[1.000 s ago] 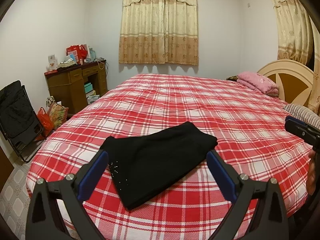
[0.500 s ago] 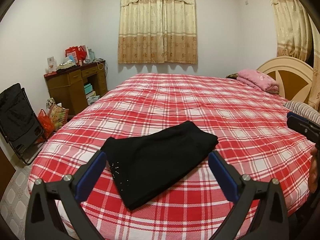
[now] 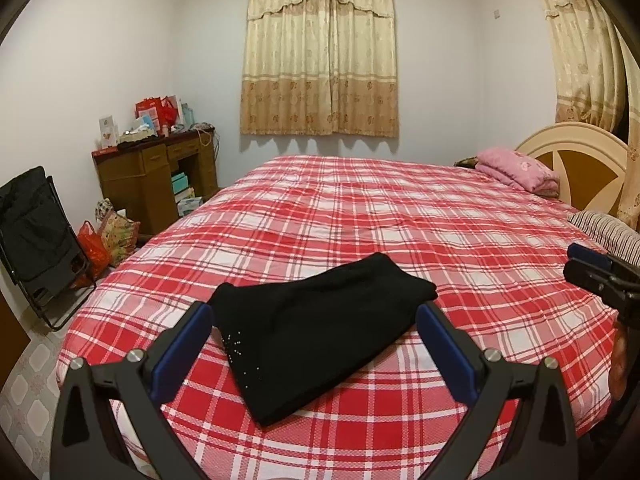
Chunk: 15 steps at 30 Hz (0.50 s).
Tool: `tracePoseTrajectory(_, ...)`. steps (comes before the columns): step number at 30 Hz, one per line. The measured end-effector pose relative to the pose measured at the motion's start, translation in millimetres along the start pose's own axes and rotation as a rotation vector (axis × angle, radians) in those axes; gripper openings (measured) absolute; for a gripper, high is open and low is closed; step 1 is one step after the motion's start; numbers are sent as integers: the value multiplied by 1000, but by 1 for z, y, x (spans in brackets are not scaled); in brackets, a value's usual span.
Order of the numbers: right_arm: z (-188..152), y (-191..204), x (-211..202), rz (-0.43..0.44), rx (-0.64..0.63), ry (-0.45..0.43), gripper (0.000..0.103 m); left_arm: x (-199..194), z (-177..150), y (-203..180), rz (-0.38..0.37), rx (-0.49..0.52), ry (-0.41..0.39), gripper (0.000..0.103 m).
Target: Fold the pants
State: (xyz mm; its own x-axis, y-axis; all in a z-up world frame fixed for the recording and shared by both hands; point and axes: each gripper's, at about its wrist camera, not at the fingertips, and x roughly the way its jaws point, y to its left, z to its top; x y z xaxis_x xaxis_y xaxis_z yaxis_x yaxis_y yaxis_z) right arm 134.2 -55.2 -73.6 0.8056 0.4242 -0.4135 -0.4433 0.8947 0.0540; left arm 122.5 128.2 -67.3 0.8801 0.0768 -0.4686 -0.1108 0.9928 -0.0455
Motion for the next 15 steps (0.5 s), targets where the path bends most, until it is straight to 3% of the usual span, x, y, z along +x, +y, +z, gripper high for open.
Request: tracePoseTrajectory(15,-2,1,1,0,3,10,74,6,-7,2,2,11,10,103)
